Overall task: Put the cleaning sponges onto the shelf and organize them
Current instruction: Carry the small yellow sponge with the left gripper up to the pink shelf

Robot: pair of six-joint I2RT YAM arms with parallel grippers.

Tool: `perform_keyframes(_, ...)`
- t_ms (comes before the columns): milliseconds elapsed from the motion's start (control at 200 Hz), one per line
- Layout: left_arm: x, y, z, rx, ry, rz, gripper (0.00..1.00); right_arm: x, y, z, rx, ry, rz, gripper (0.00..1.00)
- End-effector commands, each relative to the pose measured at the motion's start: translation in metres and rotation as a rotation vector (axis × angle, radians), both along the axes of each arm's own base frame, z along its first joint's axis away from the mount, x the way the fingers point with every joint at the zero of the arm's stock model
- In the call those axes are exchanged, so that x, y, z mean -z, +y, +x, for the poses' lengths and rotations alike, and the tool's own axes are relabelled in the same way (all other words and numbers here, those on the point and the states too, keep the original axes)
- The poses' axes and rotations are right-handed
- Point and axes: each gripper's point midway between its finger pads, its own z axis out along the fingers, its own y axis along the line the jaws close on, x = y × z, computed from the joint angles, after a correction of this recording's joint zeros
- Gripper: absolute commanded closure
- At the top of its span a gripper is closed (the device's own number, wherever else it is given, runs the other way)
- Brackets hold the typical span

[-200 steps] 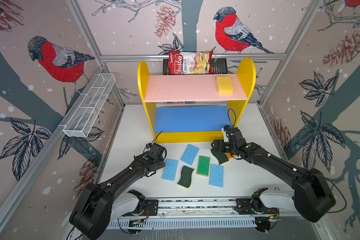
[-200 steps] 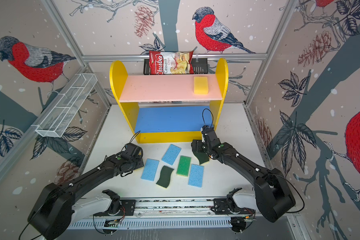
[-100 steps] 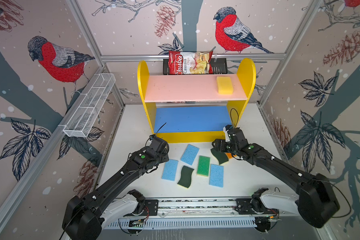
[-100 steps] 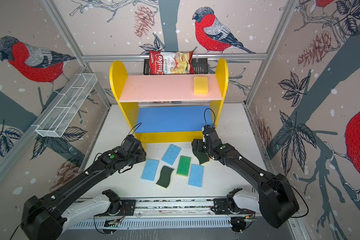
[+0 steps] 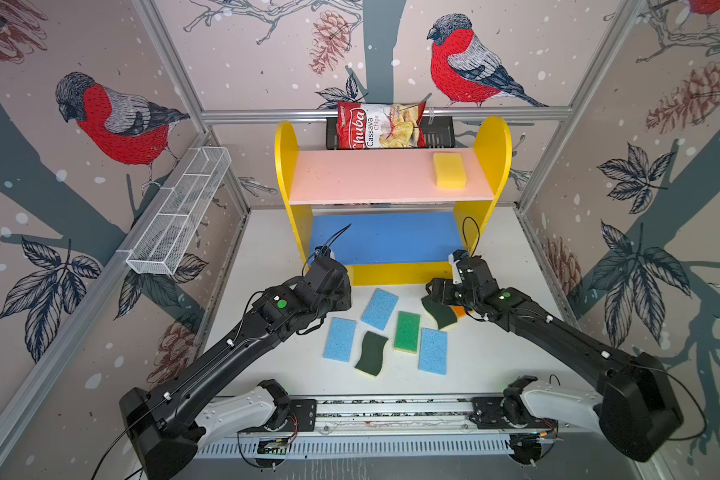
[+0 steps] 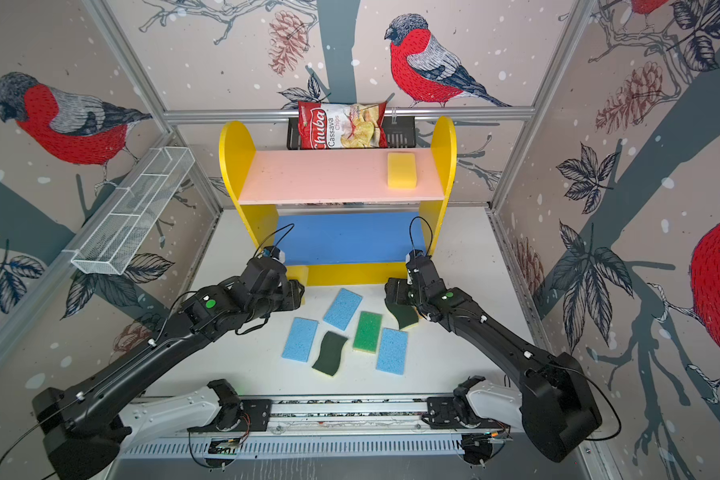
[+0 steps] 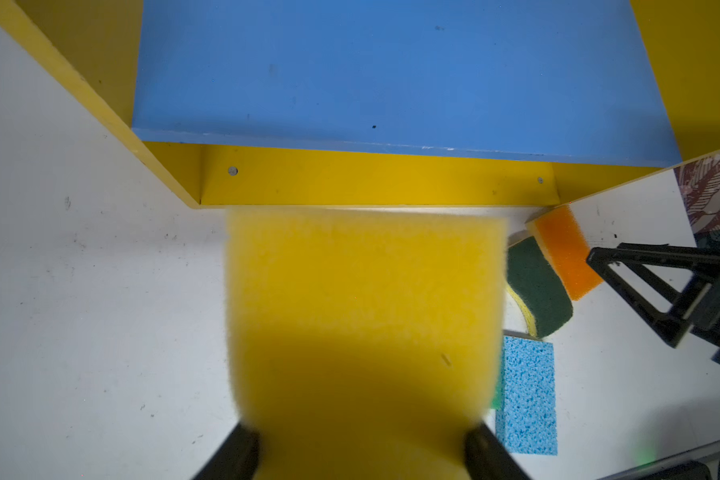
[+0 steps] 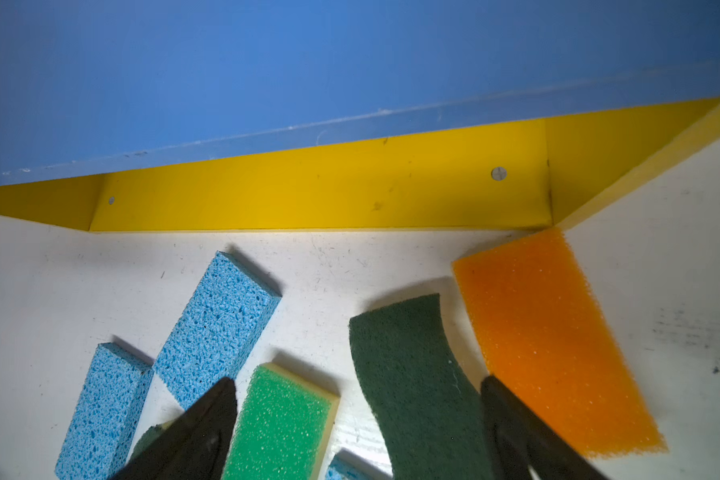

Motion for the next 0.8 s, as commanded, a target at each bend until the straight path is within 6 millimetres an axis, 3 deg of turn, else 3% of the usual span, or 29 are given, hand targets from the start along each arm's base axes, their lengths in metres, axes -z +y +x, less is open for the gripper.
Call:
perform_keyframes(0,-0.018,-0.006,-0.001,0.036,-0.032,0.019,0.44,-0.003,-0.002,0.000,0.005,-0.013,-0.008,0.08)
perform_keyframes(120,-0.048,-0.018,0.005,0.063,-0.085,0.007,0.44,-0.005,-0.003,0.001,0.005,-0.022,-0.016,0.08)
perform_keyframes(360,-0.125,-0.051,0.037,0.130,-0.269,-0.039,0.44,-0.002,-0.001,0.002,-0.004,-0.012,-0.017,0.08)
perform_keyframes(795,-0.222,-0.107,0.092,0.220,-0.509,-0.019,0.43,-0.004,-0.011,-0.005,-0.003,-0.045,-0.042,0.08)
